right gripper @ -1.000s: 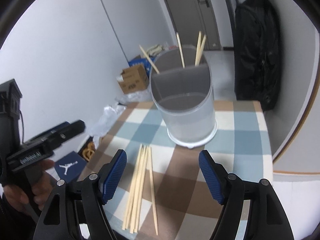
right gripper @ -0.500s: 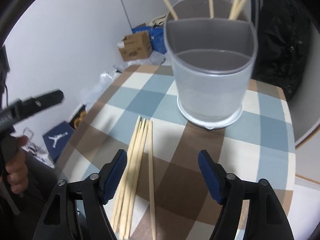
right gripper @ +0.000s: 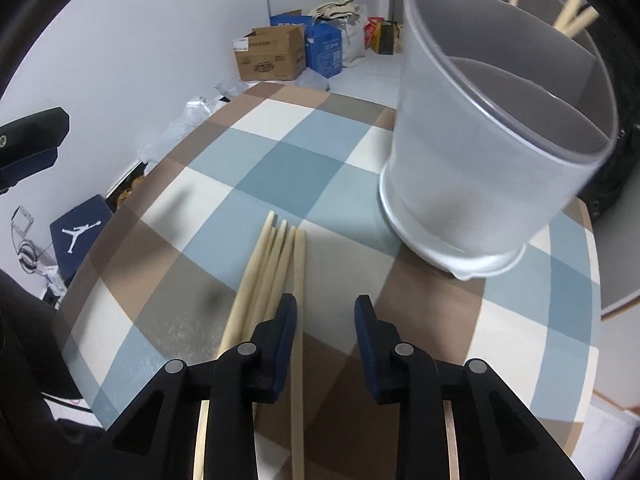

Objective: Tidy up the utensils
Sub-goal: 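Lower the right gripper onto the chopstick pile and grasp one chopstick, then lift the chopstick with the right gripper toward the white holder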

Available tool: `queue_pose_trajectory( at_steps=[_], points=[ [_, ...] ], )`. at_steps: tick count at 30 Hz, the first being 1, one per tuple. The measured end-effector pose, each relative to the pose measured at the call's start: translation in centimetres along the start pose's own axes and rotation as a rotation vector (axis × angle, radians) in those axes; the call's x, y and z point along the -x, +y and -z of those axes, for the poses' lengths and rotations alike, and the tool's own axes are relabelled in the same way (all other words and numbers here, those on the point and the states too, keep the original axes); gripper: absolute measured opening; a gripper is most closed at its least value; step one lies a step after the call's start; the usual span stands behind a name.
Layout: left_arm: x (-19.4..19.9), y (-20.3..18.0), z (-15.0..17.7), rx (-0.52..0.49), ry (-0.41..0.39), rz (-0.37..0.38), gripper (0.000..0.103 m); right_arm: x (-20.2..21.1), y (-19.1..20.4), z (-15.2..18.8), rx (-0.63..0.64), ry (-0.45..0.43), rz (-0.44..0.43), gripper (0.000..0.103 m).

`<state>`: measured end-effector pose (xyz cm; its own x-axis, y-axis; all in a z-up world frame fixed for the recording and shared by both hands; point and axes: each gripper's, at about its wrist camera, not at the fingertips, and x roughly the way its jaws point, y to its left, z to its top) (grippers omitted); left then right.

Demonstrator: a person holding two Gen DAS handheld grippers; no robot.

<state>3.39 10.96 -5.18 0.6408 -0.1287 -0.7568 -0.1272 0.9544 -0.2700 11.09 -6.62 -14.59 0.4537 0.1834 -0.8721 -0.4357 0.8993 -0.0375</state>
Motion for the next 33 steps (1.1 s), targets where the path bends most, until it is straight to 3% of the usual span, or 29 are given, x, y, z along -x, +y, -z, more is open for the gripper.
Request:
queue_pose_trajectory(
  at_steps=[5, 11, 15, 22, 33],
  points=[
    [-0.3, 0.7, -0.4, 0.027, 0.011, 0.003, 0.089, -1.0, 1.0, -1.0, 0.05, 0.018, 0.02, 0.028],
    [-0.5, 1.3, -0.6, 0.043, 0.014, 0.002, 0.089, -1.9, 1.8, -2.5, 0.062, 0.023, 0.026, 0.019],
    [-0.6, 1.5, -0.6, 0.048, 0.017, 0.001, 0.089, -2.4, 2.2, -3.3, 0.07, 0.028, 0.019, 0.009],
    [-1.0, 2.0, -0.6, 0.058, 0.036, -0.007, 0.089, -2.6, 1.6, -3.9, -0.003, 0.034, -0.029, 0.005],
    [-3.2, -0.7, 1.1, -0.039, 0.159, 0.006, 0.089, 4.8, 0.6, -3.9, -0.06, -0.162, -0.054, 0.005]
  ],
)
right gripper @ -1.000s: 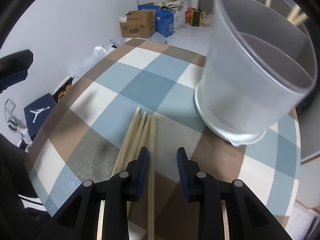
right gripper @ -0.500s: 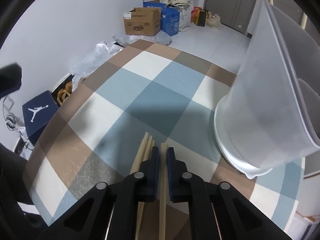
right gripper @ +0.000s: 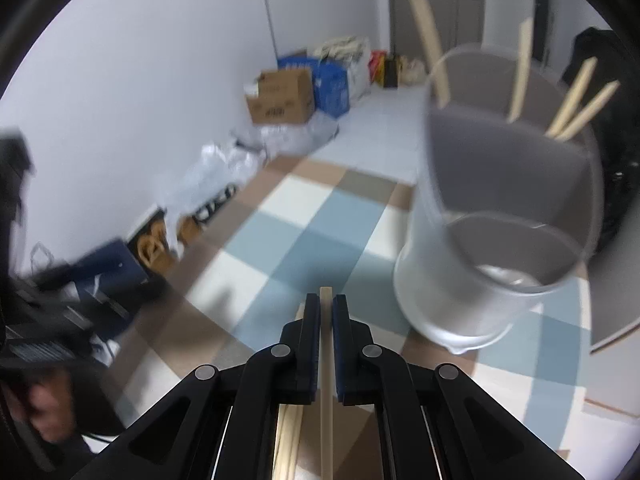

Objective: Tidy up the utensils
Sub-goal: 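Lift the chopstick with the right gripper toward the white holder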

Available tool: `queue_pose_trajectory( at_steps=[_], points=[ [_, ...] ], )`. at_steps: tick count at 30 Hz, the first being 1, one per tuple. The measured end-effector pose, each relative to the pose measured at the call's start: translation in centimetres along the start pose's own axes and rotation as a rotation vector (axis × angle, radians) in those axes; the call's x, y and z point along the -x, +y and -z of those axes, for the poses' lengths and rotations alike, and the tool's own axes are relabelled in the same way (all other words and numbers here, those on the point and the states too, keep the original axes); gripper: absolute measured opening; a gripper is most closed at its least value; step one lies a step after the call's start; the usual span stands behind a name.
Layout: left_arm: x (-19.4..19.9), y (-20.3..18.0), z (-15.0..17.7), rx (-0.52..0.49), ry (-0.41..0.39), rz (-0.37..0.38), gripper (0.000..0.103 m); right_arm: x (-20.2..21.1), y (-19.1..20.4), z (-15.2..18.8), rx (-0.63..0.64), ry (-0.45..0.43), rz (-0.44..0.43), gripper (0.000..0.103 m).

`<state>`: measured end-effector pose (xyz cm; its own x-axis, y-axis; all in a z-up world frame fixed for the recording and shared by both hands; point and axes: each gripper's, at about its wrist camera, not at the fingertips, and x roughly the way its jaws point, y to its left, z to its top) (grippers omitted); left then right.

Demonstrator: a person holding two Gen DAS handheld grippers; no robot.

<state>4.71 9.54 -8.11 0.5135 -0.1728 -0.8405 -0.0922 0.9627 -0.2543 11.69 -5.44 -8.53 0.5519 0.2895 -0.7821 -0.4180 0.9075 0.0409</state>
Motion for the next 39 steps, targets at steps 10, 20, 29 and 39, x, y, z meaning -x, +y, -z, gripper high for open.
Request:
queue_pose_trajectory(
  at_steps=[10, 20, 29, 39],
  points=[
    [-2.9, -3.8, 2.4, -0.114, 0.136, -0.052, 0.089, 5.3, -3.8, 0.0, -0.205, -0.166, -0.051, 0.005],
    [-3.9, -6.0, 3.2, -0.203, 0.155, -0.12, 0.089, 7.5, -6.2, 1.8, -0.247, -0.229, -0.031, 0.005],
    [-4.8, -6.3, 2.5, -0.201, 0.158, -0.158, 0.089, 9.2, -7.8, 3.1, -0.243, -0.26, -0.061, 0.005],
    [-5.9, -6.7, 0.8, -0.157, 0.172, -0.187, 0.076, 10.7, -9.1, 3.1, -0.239, -0.311, -0.066, 0.005]
  ],
)
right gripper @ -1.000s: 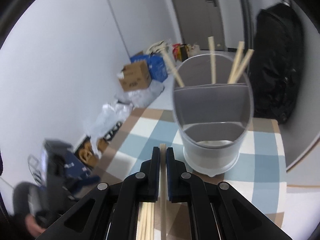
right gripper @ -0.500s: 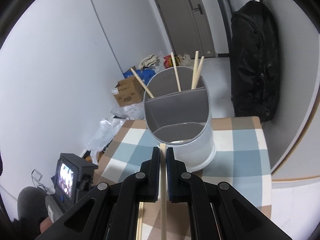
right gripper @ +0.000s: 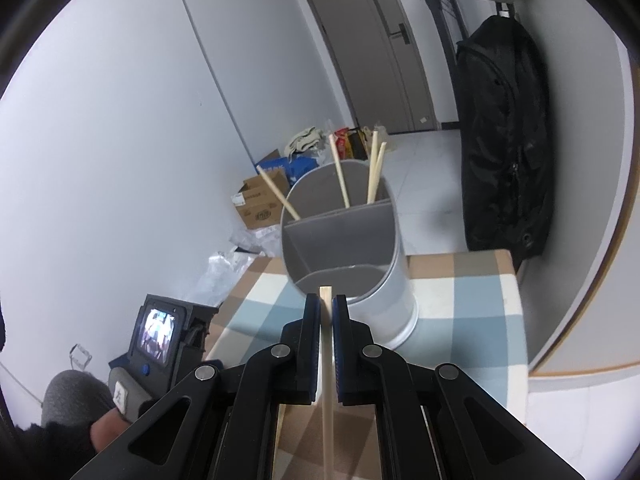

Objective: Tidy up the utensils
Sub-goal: 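Lift the chopstick with the right gripper toward the white holder, then lower the chopstick into the holder with the right gripper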

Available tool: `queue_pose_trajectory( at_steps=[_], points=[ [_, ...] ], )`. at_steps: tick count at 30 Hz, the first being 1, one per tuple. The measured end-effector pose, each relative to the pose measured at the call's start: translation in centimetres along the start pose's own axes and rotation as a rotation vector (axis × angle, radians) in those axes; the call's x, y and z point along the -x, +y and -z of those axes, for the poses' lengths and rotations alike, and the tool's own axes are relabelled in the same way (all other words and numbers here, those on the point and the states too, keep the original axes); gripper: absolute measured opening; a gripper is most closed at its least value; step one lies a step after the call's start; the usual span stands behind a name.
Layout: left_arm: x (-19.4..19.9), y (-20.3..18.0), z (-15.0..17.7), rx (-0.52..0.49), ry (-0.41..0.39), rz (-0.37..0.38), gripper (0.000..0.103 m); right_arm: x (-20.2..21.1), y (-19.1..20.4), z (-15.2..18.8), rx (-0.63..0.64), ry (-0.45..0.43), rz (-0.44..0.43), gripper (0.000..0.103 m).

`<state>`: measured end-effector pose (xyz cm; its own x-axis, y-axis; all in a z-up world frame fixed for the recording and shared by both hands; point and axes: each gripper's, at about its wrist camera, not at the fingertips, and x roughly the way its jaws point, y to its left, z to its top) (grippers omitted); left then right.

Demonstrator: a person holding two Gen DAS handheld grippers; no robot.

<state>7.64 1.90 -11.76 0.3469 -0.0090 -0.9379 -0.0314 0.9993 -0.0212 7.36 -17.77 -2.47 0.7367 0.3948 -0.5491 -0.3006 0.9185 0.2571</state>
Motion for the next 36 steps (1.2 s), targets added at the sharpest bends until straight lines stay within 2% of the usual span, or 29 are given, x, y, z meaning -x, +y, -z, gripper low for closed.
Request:
queue_pose_trajectory(
  at_steps=[1, 3, 5, 8, 10, 11, 15, 19, 28, 33, 36],
  points=[
    [0.0, -0.1, -0.2, -0.001, -0.001, 0.0, 0.073, 0.1, -0.2, -0.1, 0.0, -0.005, 0.006, 0.005],
    [0.2, -0.4, -0.4, -0.003, -0.006, 0.002, 0.053, 0.4, -0.6, -0.4, -0.007, -0.01, 0.008, 0.005],
    [0.3, -0.6, -0.6, -0.005, -0.011, 0.006, 0.04, 0.7, -1.0, -0.5, -0.019, -0.018, 0.01, 0.005],
    [0.2, -0.8, -0.6, -0.009, -0.029, -0.005, 0.028, 0.9, -1.7, -0.8, -0.044, -0.021, 0.012, 0.005],
    [0.3, -0.8, -0.6, -0.008, -0.036, 0.005, 0.016, 1.0, -2.1, -1.0, -0.062, -0.02, 0.013, 0.005],
    [0.3, -0.9, -0.6, -0.012, -0.038, 0.007, 0.006, 1.0, -2.3, -1.0, -0.07, -0.018, 0.017, 0.005],
    [0.4, -0.4, -0.7, 0.01, -0.04, 0.032, 0.002, 1.2, -2.6, -1.2, -0.098, -0.017, 0.021, 0.005],
    [0.9, 0.7, -0.8, 0.082, -0.062, 0.075, 0.001, 1.6, -2.5, -1.4, -0.113, -0.037, 0.028, 0.005],
    [5.6, 1.2, -0.5, 0.126, -0.265, 0.154, 0.001, 2.0, -1.8, -1.0, -0.12, -0.057, 0.032, 0.005],
    [8.5, 1.4, -0.2, 0.092, -0.385, 0.173, 0.001, 2.1, -2.2, -0.7, -0.175, -0.042, 0.023, 0.005],
    [9.6, 1.3, 0.1, 0.072, -0.421, 0.19, 0.001, 2.3, -2.1, -0.6, -0.181, -0.046, 0.028, 0.005]
  ],
)
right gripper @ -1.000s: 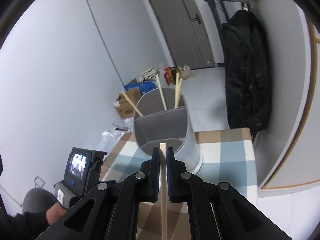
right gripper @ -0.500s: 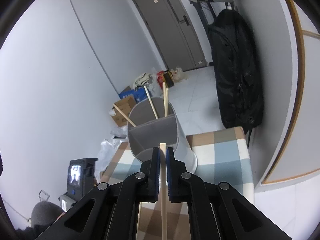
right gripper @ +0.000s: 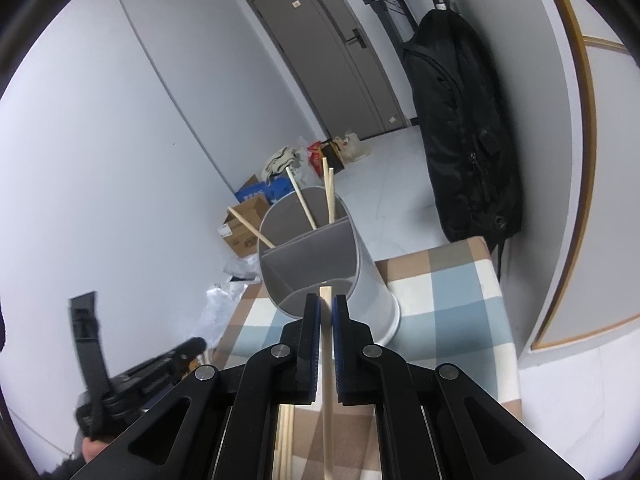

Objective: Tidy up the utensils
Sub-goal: 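Lower the chopstick into the holder with the right gripper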

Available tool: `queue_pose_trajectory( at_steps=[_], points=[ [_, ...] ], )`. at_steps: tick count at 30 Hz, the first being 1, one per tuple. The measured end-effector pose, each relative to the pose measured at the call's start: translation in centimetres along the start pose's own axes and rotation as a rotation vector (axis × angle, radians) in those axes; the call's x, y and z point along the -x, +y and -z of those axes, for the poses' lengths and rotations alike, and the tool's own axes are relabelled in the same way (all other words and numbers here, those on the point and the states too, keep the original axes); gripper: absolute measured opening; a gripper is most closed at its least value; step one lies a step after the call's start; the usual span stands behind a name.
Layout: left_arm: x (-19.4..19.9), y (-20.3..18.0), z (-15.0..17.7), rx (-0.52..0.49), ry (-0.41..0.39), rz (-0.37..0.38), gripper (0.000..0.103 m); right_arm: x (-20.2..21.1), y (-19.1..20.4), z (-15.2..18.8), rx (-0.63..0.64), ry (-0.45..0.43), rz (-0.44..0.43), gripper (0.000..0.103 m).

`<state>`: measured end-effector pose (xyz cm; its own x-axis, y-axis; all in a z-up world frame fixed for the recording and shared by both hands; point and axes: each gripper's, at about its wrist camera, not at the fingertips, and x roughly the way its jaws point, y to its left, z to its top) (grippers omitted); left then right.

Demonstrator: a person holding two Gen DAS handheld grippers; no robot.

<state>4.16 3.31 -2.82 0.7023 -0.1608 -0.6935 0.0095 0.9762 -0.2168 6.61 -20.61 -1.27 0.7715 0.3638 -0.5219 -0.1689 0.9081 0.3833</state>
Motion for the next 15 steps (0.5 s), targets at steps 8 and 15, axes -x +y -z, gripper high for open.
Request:
queue_pose_trajectory(
  at_steps=[8, 15],
  points=[
    [1.6, -0.2, -0.8, -0.028, -0.039, 0.034, 0.001, 0.8, 1.1, -0.2, 0.013, -0.043, -0.015, 0.005],
    [3.4, -1.3, -2.1, -0.042, -0.063, 0.064, 0.001, 1.2, 1.9, -1.3, 0.005, -0.087, -0.054, 0.005]
  ],
)
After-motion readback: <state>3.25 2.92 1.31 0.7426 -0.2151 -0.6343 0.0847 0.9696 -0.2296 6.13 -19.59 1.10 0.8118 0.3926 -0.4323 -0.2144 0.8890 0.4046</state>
